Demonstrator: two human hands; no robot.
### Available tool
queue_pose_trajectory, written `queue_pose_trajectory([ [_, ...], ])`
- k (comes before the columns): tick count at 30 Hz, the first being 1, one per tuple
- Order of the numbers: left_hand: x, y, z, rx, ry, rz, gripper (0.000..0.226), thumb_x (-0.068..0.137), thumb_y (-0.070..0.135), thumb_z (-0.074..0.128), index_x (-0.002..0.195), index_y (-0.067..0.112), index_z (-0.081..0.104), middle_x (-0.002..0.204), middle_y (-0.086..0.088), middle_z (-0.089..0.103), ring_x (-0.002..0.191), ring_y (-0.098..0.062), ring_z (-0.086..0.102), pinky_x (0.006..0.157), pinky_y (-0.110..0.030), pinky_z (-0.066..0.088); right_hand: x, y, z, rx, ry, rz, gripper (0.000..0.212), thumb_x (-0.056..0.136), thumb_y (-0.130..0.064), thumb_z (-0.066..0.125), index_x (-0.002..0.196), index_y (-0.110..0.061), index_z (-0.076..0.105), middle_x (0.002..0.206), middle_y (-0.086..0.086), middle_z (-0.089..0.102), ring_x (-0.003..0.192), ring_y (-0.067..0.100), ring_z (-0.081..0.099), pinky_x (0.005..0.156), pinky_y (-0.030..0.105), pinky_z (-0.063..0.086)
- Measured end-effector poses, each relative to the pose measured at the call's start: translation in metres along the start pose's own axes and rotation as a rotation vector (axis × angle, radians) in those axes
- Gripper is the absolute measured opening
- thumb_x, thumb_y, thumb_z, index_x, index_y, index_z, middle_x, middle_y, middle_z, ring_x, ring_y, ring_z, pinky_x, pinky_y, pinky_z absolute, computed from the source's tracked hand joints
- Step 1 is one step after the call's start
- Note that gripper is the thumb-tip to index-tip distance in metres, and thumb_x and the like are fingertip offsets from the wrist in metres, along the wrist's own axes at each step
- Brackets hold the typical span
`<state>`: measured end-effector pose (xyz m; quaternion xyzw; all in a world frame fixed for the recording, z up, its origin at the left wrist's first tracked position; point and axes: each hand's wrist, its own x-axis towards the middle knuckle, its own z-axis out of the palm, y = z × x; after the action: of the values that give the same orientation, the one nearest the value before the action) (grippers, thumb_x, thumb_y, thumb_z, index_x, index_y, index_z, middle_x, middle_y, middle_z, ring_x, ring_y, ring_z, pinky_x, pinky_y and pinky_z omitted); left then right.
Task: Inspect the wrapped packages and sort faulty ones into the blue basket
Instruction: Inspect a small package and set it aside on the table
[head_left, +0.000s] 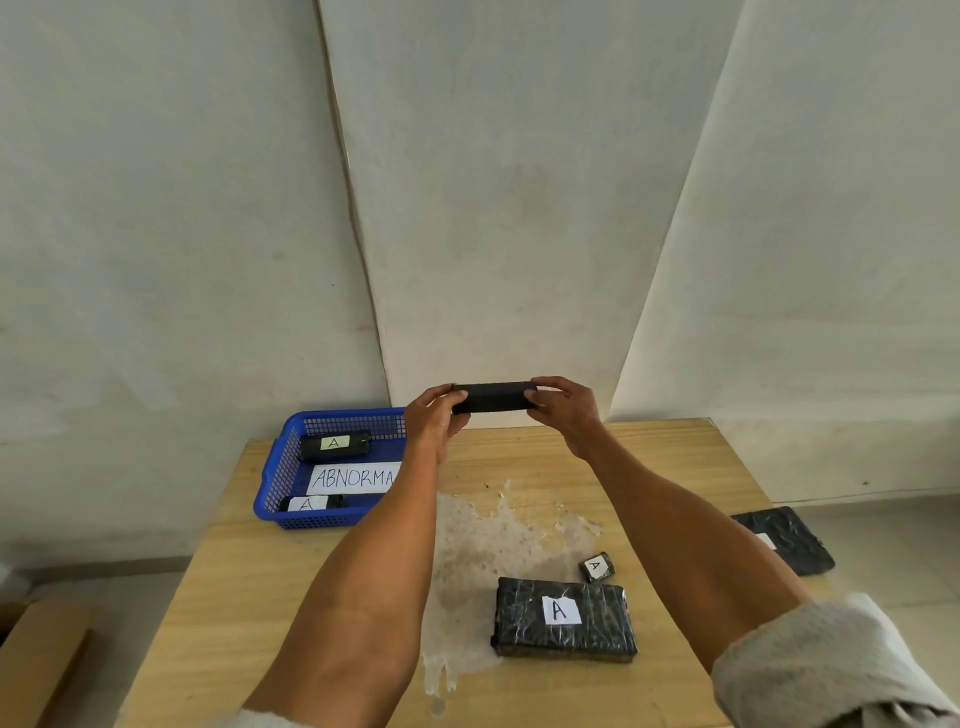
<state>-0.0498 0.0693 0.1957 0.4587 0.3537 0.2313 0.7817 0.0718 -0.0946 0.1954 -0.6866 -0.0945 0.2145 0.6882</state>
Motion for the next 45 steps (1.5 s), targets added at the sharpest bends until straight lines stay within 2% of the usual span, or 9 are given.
queue_pose_trajectory([
  [4, -0.005, -0.004, 0.001, -0.055, -0.059, 0.006, 0.017, 0.083, -0.001, 0.074, 0.098, 0.006, 0.072, 0.115, -0.019, 0.067, 0.108, -0.03, 0.067, 0.086, -0.036, 0.061, 0.006, 0.0, 0.002, 0.024, 0.117, 0.085, 0.02, 0.082, -0.024, 0.084, 0.093, -0.01, 0.075, 0.107, 0.014, 0.071, 0.091, 0.031, 0.075, 0.081, 0.039, 0.064],
  [6, -0.008, -0.006, 0.002, -0.06, -0.078, 0.021, 0.019, 0.083, -0.004, 0.074, 0.1, 0.005, 0.071, 0.112, -0.021, 0.068, 0.106, -0.032, 0.068, 0.085, -0.035, 0.061, 0.006, -0.001, 0.001, 0.031, 0.146, 0.101, 0.02, 0.08, -0.02, 0.086, 0.091, -0.007, 0.075, 0.106, 0.015, 0.071, 0.085, 0.033, 0.076, 0.077, 0.038, 0.064],
  [14, -0.01, -0.01, -0.001, -0.048, -0.117, 0.071, 0.02, 0.083, -0.005, 0.074, 0.098, 0.009, 0.072, 0.11, -0.021, 0.069, 0.103, -0.031, 0.07, 0.084, -0.033, 0.061, 0.001, -0.006, 0.001, 0.056, 0.14, 0.07, 0.012, 0.081, -0.01, 0.084, 0.089, -0.004, 0.078, 0.104, 0.016, 0.072, 0.091, 0.034, 0.074, 0.076, 0.034, 0.064],
  [19, -0.009, -0.005, 0.002, -0.113, -0.059, 0.056, 0.01, 0.085, -0.001, 0.073, 0.09, 0.007, 0.072, 0.101, -0.014, 0.07, 0.1, -0.026, 0.069, 0.085, -0.032, 0.06, -0.004, -0.007, 0.0, 0.091, 0.074, 0.031, 0.02, 0.077, -0.012, 0.087, 0.092, -0.002, 0.079, 0.102, 0.017, 0.075, 0.092, 0.03, 0.075, 0.084, 0.035, 0.063],
  [26, 0.002, -0.003, 0.001, -0.088, -0.026, 0.092, 0.009, 0.083, -0.002, 0.075, 0.09, 0.004, 0.073, 0.107, -0.018, 0.071, 0.099, -0.027, 0.071, 0.079, -0.03, 0.062, -0.011, -0.006, -0.006, 0.091, -0.014, -0.031, 0.027, 0.075, -0.004, 0.087, 0.1, -0.001, 0.078, 0.099, 0.014, 0.076, 0.092, 0.028, 0.076, 0.093, 0.038, 0.059],
  [33, 0.0, -0.006, 0.008, -0.111, -0.006, 0.072, 0.014, 0.083, -0.005, 0.072, 0.09, 0.006, 0.071, 0.107, -0.015, 0.068, 0.105, -0.028, 0.067, 0.076, -0.028, 0.061, -0.009, -0.002, -0.011, -0.012, 0.039, -0.057, 0.022, 0.07, -0.01, 0.092, 0.085, -0.022, 0.082, 0.095, 0.005, 0.078, 0.092, 0.024, 0.074, 0.096, 0.035, 0.057],
  [36, 0.003, -0.004, 0.011, -0.135, 0.014, 0.01, 0.017, 0.082, -0.007, 0.071, 0.095, 0.003, 0.069, 0.115, -0.02, 0.066, 0.11, -0.031, 0.065, 0.081, -0.03, 0.06, -0.008, -0.004, -0.011, -0.023, 0.03, -0.059, 0.022, 0.072, -0.004, 0.089, 0.086, -0.02, 0.081, 0.097, 0.004, 0.075, 0.092, 0.022, 0.07, 0.097, 0.035, 0.057],
  [40, -0.001, -0.002, 0.009, -0.095, -0.096, -0.064, 0.02, 0.083, -0.001, 0.074, 0.102, 0.0, 0.07, 0.112, -0.024, 0.07, 0.105, -0.035, 0.069, 0.079, -0.034, 0.062, -0.006, -0.009, -0.01, 0.14, 0.102, 0.017, 0.011, 0.08, -0.007, 0.084, 0.086, -0.003, 0.077, 0.101, 0.018, 0.074, 0.1, 0.032, 0.072, 0.086, 0.039, 0.062],
  [45, -0.009, -0.005, 0.007, -0.043, -0.185, -0.038, 0.036, 0.083, -0.018, 0.063, 0.112, 0.003, 0.068, 0.104, -0.023, 0.071, 0.092, -0.031, 0.072, 0.073, -0.031, 0.063, -0.004, -0.014, -0.008, 0.07, 0.28, 0.087, 0.021, 0.075, -0.016, 0.09, 0.086, -0.009, 0.073, 0.098, 0.017, 0.072, 0.088, 0.029, 0.074, 0.064, 0.035, 0.064],
])
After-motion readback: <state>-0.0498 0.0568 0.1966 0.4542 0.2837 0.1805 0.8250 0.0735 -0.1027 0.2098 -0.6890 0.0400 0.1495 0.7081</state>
